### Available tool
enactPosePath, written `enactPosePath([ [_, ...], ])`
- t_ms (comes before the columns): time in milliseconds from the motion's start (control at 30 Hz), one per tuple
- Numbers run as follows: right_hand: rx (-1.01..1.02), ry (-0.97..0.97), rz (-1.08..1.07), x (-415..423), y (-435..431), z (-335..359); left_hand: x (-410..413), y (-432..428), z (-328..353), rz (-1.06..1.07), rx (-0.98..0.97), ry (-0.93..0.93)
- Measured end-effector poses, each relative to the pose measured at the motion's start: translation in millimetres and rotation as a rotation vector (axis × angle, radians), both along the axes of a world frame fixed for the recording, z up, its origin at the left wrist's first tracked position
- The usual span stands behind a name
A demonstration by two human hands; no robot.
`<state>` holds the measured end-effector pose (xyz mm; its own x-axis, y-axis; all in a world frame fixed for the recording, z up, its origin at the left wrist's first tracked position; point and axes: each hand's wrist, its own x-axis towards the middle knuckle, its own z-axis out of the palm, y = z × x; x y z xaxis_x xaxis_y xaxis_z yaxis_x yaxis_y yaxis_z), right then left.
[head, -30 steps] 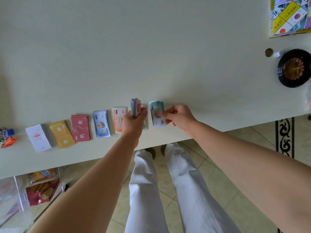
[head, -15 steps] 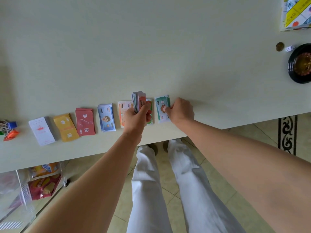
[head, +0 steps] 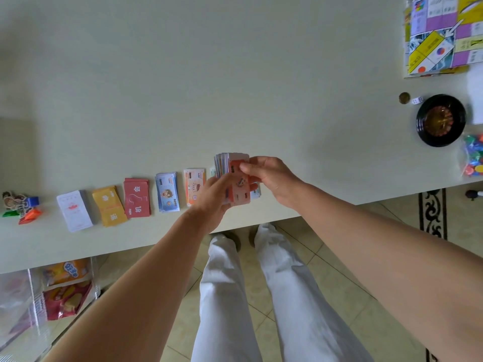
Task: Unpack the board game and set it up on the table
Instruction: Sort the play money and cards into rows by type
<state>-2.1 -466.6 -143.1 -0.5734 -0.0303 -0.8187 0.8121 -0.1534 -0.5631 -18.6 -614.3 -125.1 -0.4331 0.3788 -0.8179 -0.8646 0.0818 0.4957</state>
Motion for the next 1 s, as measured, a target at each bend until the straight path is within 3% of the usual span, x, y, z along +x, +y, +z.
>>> enactPosePath([
  [167, 0.065, 0.017, 0.059, 0.2, 8.5, 8.3, -5.4, 4.4, 8.7, 0.034, -0.027, -0.011],
  [433, 0.153, 0.086, -0.026, 4.6, 18.0, 8.2, -6.2, 24.1, 16.4, 0.035, -0.083, 0.069],
  [1000, 0.047, 0.034, -0.162, 18.0, 40.6, -1.9, -5.7, 45.9, 11.2, 0.141, -0.167, 0.059],
])
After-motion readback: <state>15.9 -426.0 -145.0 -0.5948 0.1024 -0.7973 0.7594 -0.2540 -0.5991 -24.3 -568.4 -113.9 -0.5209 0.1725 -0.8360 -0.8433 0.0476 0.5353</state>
